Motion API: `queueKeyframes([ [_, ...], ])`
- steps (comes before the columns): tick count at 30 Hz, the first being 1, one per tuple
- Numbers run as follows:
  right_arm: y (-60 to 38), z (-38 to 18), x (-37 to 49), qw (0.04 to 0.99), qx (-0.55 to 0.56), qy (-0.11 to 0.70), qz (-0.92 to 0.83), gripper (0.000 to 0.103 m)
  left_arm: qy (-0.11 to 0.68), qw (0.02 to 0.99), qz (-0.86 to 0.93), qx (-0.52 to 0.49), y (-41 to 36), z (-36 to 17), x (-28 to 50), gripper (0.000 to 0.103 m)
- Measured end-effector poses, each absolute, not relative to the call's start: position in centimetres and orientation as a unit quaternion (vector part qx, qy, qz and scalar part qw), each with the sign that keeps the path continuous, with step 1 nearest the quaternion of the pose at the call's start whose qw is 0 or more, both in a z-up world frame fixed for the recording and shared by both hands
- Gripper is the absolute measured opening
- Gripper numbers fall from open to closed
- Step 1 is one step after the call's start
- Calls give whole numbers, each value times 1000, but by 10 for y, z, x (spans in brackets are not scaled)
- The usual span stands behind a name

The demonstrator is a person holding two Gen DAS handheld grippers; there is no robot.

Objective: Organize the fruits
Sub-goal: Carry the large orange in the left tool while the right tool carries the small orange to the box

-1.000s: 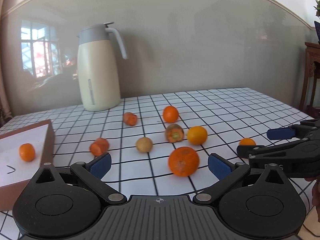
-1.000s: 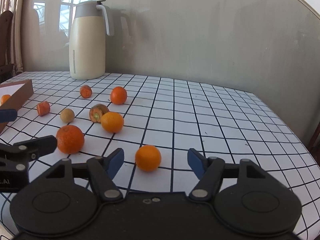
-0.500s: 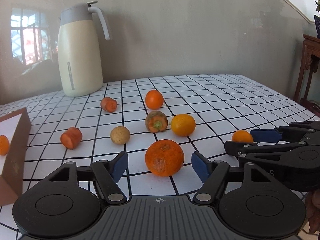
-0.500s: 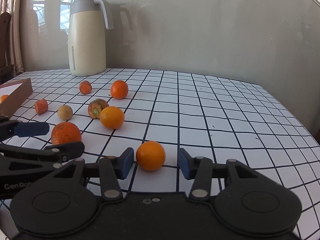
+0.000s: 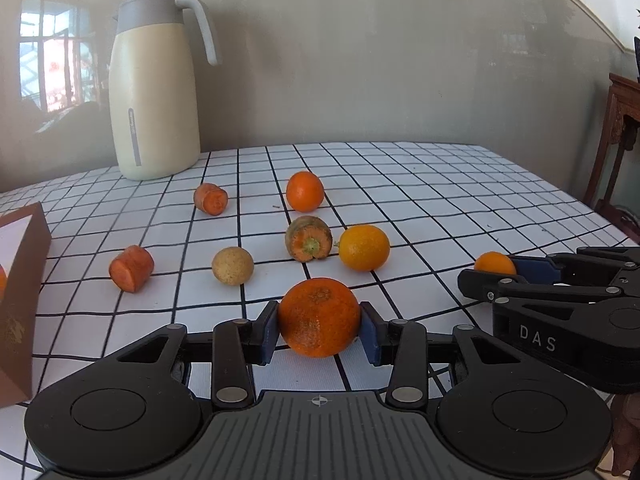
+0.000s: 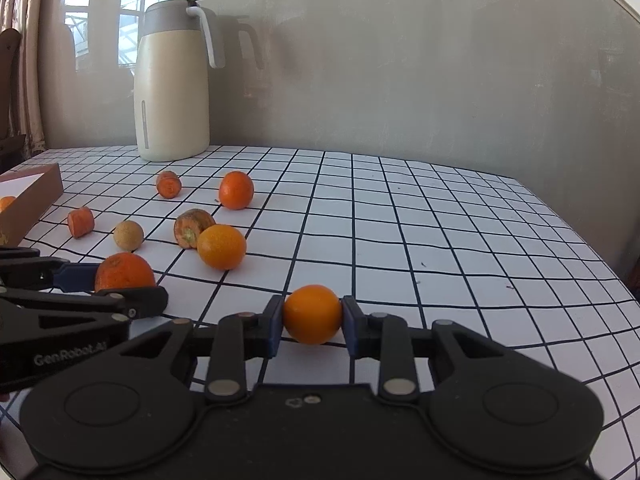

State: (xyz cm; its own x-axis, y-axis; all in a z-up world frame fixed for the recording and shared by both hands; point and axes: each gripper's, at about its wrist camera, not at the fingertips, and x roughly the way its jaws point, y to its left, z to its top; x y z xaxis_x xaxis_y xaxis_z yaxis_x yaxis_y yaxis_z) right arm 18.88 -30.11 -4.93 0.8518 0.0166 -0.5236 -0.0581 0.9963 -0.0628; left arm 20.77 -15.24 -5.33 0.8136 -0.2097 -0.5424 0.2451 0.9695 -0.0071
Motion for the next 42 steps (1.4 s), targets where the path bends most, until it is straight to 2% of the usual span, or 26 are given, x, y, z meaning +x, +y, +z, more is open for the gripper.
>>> queueKeyframes([
  [18,-248,-6,175,973,-37,219,61,22,227,970,-75,34,-81,-5,169,42],
  [42,-122,22,163,968,-68,169,174,22,190,980,58,-8,65,16,132,42],
])
